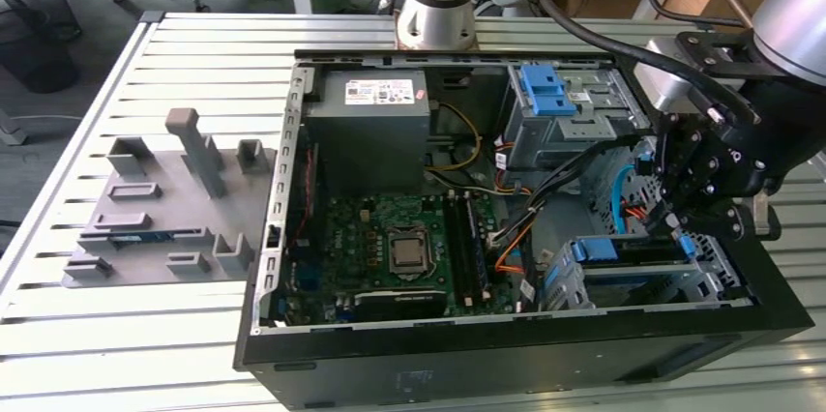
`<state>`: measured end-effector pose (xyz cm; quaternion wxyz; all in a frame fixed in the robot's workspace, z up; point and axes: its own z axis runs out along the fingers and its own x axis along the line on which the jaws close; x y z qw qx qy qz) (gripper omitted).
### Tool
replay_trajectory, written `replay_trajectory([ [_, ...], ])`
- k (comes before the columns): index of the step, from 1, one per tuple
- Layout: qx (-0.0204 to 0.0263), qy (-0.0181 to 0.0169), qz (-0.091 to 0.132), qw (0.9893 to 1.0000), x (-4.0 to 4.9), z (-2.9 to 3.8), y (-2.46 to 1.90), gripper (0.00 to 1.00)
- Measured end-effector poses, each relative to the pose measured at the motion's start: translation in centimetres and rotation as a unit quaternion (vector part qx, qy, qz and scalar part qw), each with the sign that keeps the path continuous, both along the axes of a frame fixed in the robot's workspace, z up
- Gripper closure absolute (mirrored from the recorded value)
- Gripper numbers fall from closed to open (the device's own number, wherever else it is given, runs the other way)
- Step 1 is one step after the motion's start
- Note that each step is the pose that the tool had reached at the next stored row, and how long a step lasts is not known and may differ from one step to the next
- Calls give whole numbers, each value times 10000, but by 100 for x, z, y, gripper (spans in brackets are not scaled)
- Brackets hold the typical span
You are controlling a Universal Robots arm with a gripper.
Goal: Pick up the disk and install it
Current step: 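Insert the second disk wire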
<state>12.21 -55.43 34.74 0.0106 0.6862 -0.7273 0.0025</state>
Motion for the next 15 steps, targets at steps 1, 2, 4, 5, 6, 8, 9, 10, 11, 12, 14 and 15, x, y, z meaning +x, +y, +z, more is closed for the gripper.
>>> replay_trajectory([
  [1, 0, 0, 0, 10000, 0, 0, 0, 89],
  [2, 0, 0, 0, 10000, -3, 0, 0, 89],
  [4, -1, 0, -1, 10000, -31, 1, 1, 89],
  [5, 0, 0, 0, 10000, -50, 0, 0, 89],
  [6, 0, -1, 0, 10000, -61, 0, 0, 89],
  [8, -2, -2, 0, 10000, -64, 11, 0, 89],
  [9, 1, -3, 0, 10000, -65, 24, 1, 89],
  [10, 3, -3, 0, 10000, -66, 51, 0, 89],
  [11, 4, -3, 0, 10000, -67, 76, 2, 89],
  [12, 5, -3, 0, 10000, -69, 100, 3, 89],
  [14, 6, -3, 0, 10000, -68, 158, 8, 89],
  [15, 6, -3, 0, 10000, -68, 192, 10, 89],
])
